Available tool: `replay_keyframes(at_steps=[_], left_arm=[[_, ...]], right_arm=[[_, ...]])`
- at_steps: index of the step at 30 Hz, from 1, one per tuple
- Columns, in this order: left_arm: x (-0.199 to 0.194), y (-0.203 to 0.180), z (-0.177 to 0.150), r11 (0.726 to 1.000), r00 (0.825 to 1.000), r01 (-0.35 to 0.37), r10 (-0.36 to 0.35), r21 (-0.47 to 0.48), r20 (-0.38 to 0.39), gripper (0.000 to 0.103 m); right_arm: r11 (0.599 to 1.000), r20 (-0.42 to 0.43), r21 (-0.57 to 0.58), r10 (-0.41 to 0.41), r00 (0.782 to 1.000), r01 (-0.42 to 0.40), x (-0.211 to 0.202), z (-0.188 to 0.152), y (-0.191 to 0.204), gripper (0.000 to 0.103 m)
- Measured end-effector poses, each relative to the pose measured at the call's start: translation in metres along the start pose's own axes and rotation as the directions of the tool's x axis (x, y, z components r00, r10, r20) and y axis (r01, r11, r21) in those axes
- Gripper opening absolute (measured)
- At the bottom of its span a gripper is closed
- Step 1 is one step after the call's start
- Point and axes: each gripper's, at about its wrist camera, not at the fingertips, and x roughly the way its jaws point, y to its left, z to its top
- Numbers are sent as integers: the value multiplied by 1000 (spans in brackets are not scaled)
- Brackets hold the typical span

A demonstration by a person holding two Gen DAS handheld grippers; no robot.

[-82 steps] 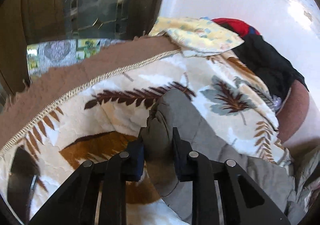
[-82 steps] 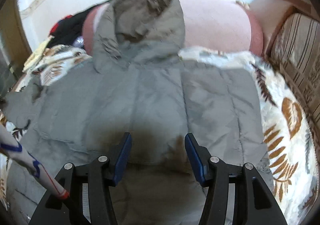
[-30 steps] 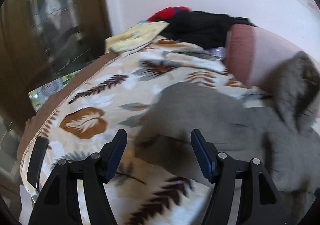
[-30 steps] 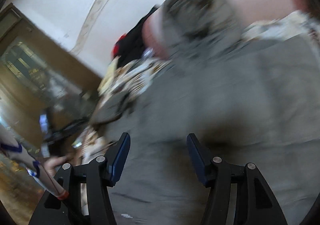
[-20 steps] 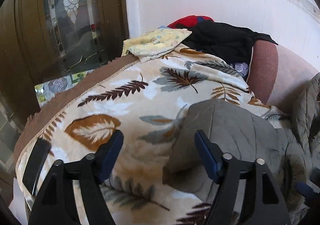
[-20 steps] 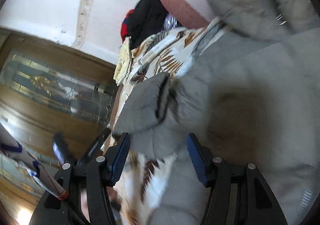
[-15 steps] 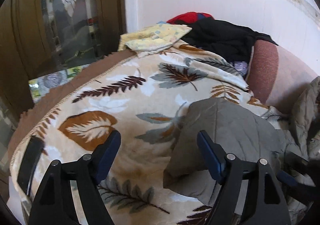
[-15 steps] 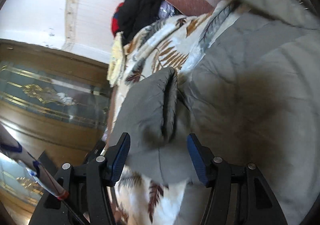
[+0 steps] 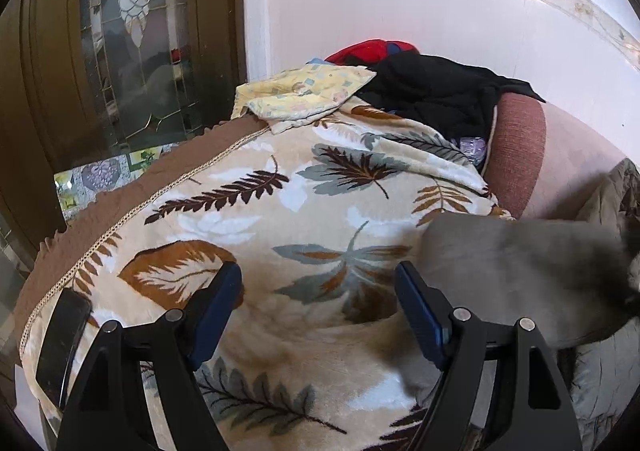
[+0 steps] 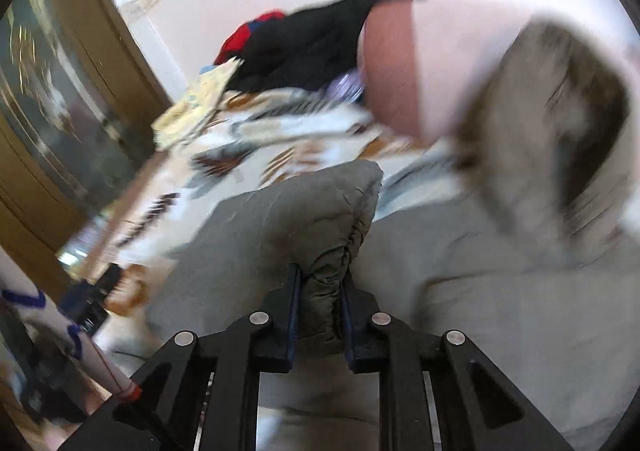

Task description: Fold large clothes

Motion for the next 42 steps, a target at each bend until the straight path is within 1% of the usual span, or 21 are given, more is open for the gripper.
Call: replay_keyframes(at_steps=[3, 5, 8, 11, 13, 15, 16, 18, 22, 23, 26, 27, 29, 31, 33, 34, 36, 38, 40, 41, 42], left_arm=[[-5, -8, -2, 999, 999, 34, -34, 22, 3, 78], [-7, -16, -4, 997, 998, 68, -68, 37, -2, 78], [-11, -37, -10, 991, 995, 101, -101, 93, -6, 78], [-16, -56, -16, 983, 992, 122, -122, 139, -7, 78], [-19, -72, -21, 974, 987, 160, -158, 160, -22, 78], [-23, -92, -27, 960, 977, 215, -210, 181, -46, 78], [-25, -101, -30, 953, 972, 235, -229, 192, -54, 78], [-29, -124, -40, 932, 958, 288, -277, 219, -79, 79], [-26, -167, -66, 893, 936, 348, -317, 284, -151, 82], [-24, -178, -75, 882, 934, 354, -316, 311, -168, 82], [-11, -198, -93, 872, 938, 337, -279, 356, -205, 83], [-5, -202, -99, 869, 939, 329, -260, 369, -224, 83], [3, -205, -107, 865, 942, 315, -234, 391, -242, 84], [1, -204, -106, 866, 951, 291, -216, 406, -221, 84], [-6, -203, -102, 873, 959, 272, -212, 405, -188, 84], [-14, -202, -99, 875, 961, 271, -222, 402, -164, 84], [-28, -205, -95, 870, 958, 285, -252, 403, -134, 84], [-42, -212, -96, 865, 951, 310, -288, 394, -114, 85], [-48, -221, -102, 849, 927, 375, -346, 372, -145, 85], [-48, -225, -106, 844, 921, 389, -355, 369, -158, 85], [-47, -231, -111, 839, 918, 396, -357, 373, -173, 85]], right_arm=[[986, 56, -77, -144, 988, 149, -36, 1, -20, 18], [956, 100, -111, -261, 960, 271, -64, -3, -44, 18], [910, 132, -108, -386, 913, 401, -91, -2, -81, 18], [867, 114, -63, -486, 867, 494, -115, -13, -137, 18], [831, 93, -56, -548, 831, 554, -122, -25, -169, 18], [810, 61, -54, -582, 811, 585, -121, -36, -193, 17], [806, 38, -46, -589, 807, 590, -118, -43, -205, 17], [813, -14, -25, -582, 813, 582, -105, -58, -227, 17], [847, -110, 42, -523, 845, 529, -69, -86, -252, 17], [853, -128, 56, -510, 851, 520, -62, -92, -257, 18], [863, -179, 107, -472, 863, 494, -46, -114, -269, 22], [868, -180, 117, -459, 870, 483, -41, -119, -271, 24], [867, -165, 106, -468, 868, 488, -41, -123, -266, 32], [846, -155, 95, -508, 847, 525, -52, -124, -261, 58], [835, -116, 104, -529, 841, 540, -71, -127, -254, 60], [825, -79, 102, -551, 831, 556, -82, -128, -248, 60], [813, 0, 102, -577, 817, 574, -100, -129, -233, 60], [838, 39, 121, -539, 841, 531, -105, -129, -223, 60], [872, 30, 141, -478, 878, 469, -95, -129, -217, 60], [881, 20, 133, -460, 887, 454, -85, -130, -216, 59], [881, 6, 118, -463, 886, 459, -77, -131, -215, 52]])
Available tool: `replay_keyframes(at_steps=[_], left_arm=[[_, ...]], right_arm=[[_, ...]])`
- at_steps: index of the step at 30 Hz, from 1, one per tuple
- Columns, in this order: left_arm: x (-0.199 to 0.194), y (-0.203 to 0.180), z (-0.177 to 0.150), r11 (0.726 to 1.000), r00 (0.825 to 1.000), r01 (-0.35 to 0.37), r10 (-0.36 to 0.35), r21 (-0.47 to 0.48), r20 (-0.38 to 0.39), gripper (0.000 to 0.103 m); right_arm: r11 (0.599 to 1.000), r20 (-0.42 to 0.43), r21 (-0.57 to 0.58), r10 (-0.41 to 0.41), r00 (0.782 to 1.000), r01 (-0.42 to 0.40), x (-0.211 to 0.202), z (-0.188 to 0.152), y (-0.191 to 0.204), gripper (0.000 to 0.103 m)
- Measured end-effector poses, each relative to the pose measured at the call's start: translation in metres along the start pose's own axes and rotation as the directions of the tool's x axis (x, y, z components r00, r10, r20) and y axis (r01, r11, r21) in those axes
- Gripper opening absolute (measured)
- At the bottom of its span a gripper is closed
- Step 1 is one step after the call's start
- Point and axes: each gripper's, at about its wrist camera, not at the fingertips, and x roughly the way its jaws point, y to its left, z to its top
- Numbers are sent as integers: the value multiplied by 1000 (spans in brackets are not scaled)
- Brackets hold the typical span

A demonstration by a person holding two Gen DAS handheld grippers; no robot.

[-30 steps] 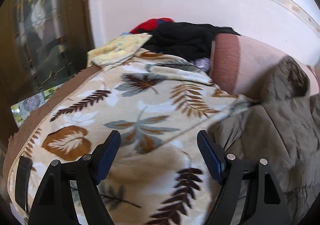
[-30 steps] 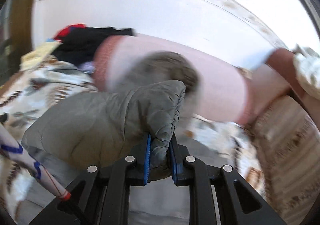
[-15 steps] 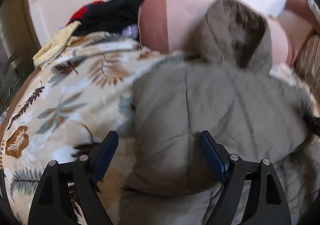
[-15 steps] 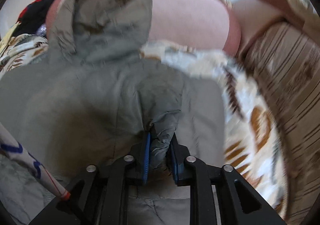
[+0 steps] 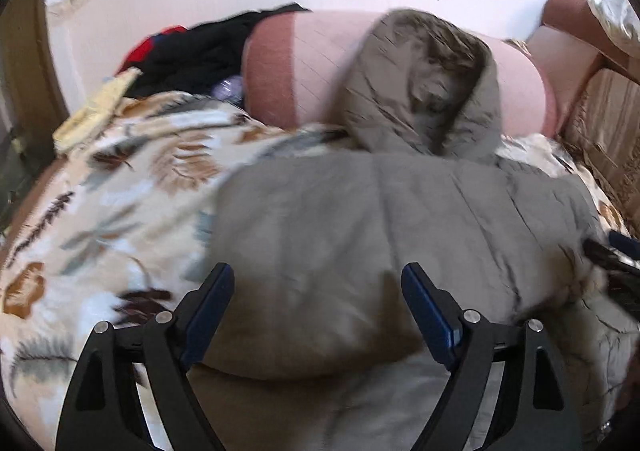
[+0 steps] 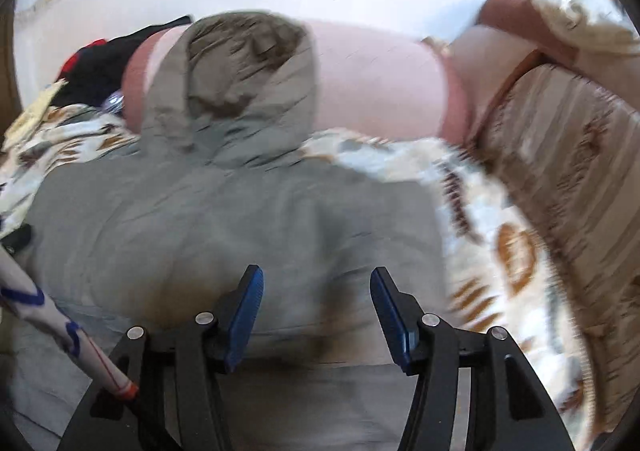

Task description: Fold large clothes

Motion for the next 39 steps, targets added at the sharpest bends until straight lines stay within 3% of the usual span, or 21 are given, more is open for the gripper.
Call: replay_keyframes(at_steps=[1, 4, 15, 25, 32, 39], left_arm=[[6, -7, -3, 1000, 1000, -1, 2, 14, -16, 85], [18, -17, -10, 998, 999, -27, 29, 48, -32, 85], [33, -27, -19, 994, 996, -79, 82, 71, -42, 94], [40, -19, -25, 998, 997, -52, 54, 33, -57, 101], [43, -18, -25, 999, 997, -44, 46, 31, -59, 102], [44, -19, -26, 998, 997, -50, 51, 34, -57, 103]], right_arm=[[1000, -18, -13, -10, 1000, 10, 10, -2, 3, 44], [1000, -42, 14, 16, 999, -15, 25, -8, -1, 41], [1000, -85, 1, 27, 996, -27, 44, -15, 2, 42], [999, -85, -44, -17, 996, 13, 45, -17, 10, 42], [993, -81, -101, -76, 994, 67, 48, -18, 20, 42], [992, -81, -106, -81, 993, 72, 48, -18, 21, 42]])
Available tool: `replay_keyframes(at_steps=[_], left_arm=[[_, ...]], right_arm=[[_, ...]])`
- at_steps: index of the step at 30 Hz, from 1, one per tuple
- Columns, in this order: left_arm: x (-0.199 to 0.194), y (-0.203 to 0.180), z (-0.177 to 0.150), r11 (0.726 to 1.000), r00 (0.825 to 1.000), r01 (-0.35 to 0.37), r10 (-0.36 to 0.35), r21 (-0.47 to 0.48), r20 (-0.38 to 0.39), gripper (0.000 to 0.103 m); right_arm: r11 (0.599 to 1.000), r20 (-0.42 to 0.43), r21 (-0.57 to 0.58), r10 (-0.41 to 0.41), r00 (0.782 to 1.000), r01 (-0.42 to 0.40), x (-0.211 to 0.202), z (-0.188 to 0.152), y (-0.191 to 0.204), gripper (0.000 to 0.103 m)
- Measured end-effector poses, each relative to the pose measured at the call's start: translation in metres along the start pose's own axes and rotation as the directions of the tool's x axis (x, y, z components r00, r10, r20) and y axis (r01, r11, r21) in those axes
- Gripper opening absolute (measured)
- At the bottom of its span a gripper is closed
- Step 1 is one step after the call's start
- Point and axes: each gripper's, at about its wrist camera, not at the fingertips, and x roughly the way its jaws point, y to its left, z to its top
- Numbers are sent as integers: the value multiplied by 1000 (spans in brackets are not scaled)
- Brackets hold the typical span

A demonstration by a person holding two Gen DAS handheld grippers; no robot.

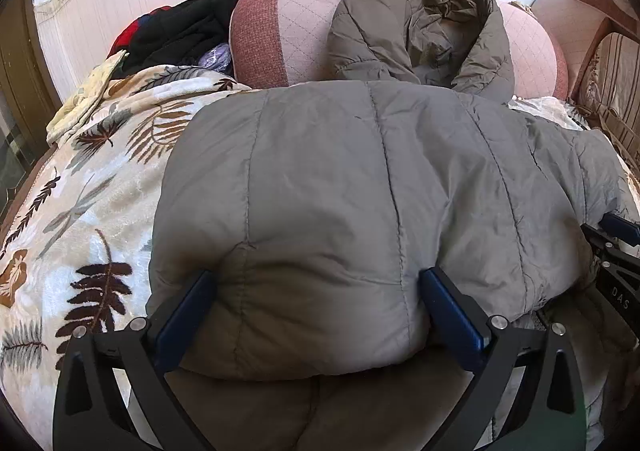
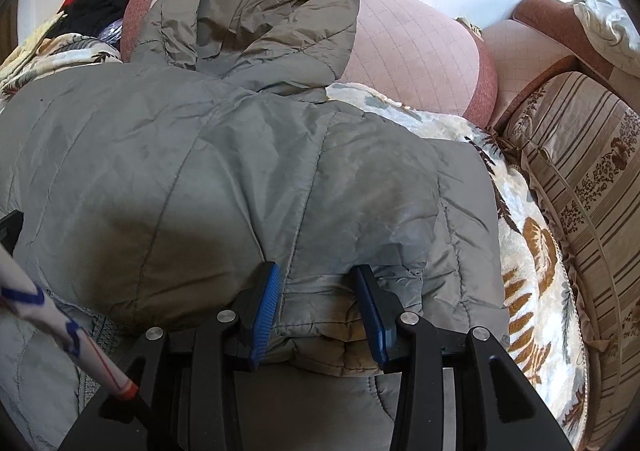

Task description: Fold large clothes

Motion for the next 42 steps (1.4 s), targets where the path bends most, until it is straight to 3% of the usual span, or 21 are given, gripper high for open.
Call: replay_keyframes(at_steps=[42], left_arm=[[0, -1, 0, 1000, 1000, -6, 6, 3, 9, 103]], right_arm=[[998, 17, -40, -41, 999, 42, -2, 0, 6, 43]])
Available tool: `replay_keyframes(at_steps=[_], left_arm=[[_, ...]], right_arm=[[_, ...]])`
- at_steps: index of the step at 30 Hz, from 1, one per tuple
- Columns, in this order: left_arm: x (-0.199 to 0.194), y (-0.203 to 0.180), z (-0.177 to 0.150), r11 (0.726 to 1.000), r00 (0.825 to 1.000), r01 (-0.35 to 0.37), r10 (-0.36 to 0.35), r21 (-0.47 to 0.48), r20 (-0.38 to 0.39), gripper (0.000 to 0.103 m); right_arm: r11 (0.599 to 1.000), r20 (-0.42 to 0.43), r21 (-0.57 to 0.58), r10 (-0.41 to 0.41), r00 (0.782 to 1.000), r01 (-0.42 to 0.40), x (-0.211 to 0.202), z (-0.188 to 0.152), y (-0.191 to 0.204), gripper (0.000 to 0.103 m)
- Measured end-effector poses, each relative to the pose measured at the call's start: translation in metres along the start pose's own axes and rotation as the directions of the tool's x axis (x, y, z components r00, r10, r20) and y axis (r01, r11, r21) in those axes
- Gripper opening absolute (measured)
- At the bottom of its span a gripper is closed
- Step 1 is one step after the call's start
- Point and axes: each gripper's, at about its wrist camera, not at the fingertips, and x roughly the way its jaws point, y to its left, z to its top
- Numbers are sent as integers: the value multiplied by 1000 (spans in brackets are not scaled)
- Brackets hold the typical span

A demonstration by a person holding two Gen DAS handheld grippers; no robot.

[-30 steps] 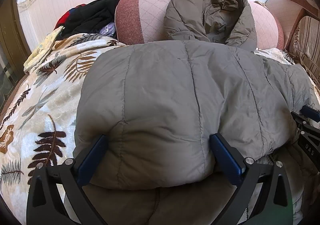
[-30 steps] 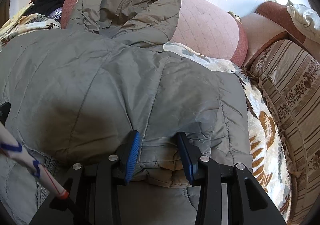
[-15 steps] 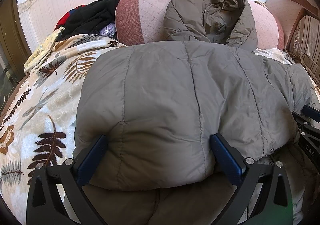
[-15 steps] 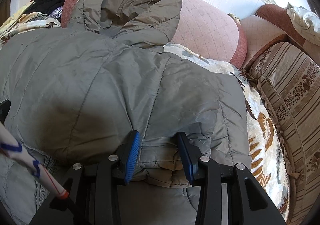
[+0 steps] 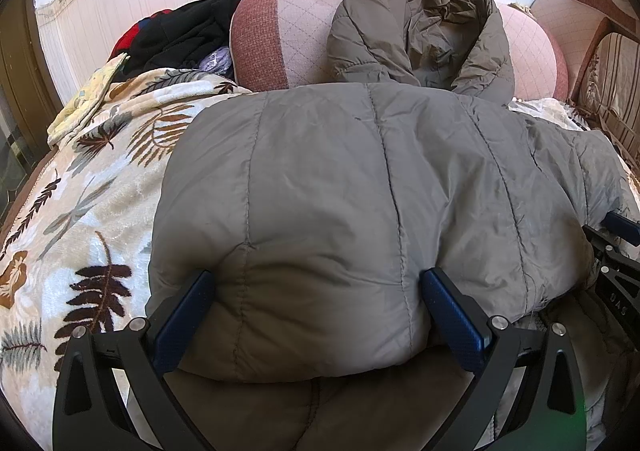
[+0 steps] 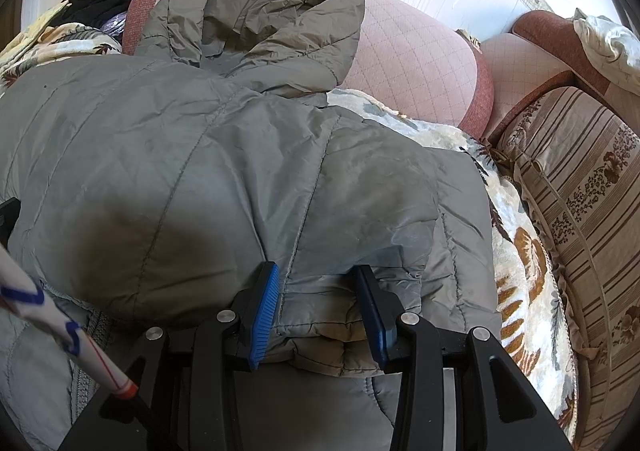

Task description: Fold large clothes

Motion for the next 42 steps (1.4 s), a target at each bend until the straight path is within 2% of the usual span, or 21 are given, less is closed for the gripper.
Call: replay_keyframes(at_steps=[6, 12, 14, 15, 18, 23, 26, 28, 31, 33, 37, 40, 42], left_arm=[[-9, 2, 6, 1000, 999, 20, -19, -9, 28, 103], [-37, 2, 21, 998, 987, 56, -55, -2, 151, 103], [-32, 1, 21, 999, 990, 41, -42, 9, 137, 103], [-22, 0, 20, 1000, 995, 24, -25, 16, 101, 103], [0, 1, 15, 999, 999, 32, -32, 6, 8, 103], [2, 0, 16, 999, 999, 35, -35, 2, 12, 103], [0, 0, 17, 999, 999, 40, -40, -6, 18, 103], [-6, 2, 19, 999, 998, 50, -50, -17, 31, 103], [-23, 6, 21, 998, 995, 65, -63, -27, 80, 103], [-28, 8, 20, 997, 994, 68, -66, -25, 90, 103], [-14, 8, 17, 997, 997, 68, -67, -27, 30, 103], [-8, 8, 16, 997, 997, 74, -74, -37, 12, 103], [-11, 8, 17, 997, 997, 73, -72, -36, 13, 103]], right_arm=[[1000, 0, 0, -1, 1000, 1, 0, 0, 0, 43], [1000, -1, 3, -1, 1000, 1, 1, 0, 1, 43], [1000, 0, 3, -1, 1000, 1, 1, 0, 1, 43], [1000, 0, 3, -1, 1000, 1, 1, 0, 1, 43], [1000, -1, 9, 5, 1000, -5, 1, 1, 0, 43], [996, -4, 49, 68, 998, -68, -1, 4, -11, 44], [984, 10, 106, 145, 989, -145, -12, 9, -27, 51], [971, 67, 146, 181, 981, -189, -30, 14, -40, 56], [965, 169, 166, 176, 970, -204, -55, 21, -48, 62], [956, 201, 165, 209, 957, -243, -60, 22, -46, 63], [942, 118, 167, 275, 954, -292, -32, 18, -34, 63], [940, 62, 200, 268, 961, -275, -13, 14, -34, 63], [933, 62, 228, 270, 961, -277, -11, 13, -39, 63]])
